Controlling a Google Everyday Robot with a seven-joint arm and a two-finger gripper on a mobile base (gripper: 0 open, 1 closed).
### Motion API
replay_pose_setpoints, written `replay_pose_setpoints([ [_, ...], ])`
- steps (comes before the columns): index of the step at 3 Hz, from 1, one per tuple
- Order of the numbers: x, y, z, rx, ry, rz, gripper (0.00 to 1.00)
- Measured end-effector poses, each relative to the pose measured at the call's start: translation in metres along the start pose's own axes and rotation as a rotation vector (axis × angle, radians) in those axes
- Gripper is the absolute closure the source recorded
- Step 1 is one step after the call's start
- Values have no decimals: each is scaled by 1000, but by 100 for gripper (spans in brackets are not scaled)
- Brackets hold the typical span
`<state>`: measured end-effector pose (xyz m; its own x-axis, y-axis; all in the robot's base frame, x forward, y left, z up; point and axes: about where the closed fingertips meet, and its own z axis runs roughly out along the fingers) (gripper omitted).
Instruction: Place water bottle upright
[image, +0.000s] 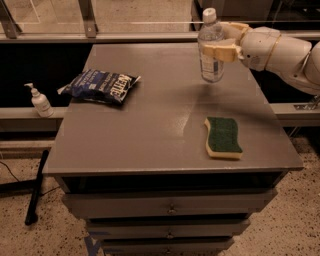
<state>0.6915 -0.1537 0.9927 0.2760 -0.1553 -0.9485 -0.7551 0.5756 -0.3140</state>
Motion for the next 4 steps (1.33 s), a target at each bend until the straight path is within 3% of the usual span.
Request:
replay_pose_setpoints([
  [4,9,-7,-6,40,-10,90,100],
])
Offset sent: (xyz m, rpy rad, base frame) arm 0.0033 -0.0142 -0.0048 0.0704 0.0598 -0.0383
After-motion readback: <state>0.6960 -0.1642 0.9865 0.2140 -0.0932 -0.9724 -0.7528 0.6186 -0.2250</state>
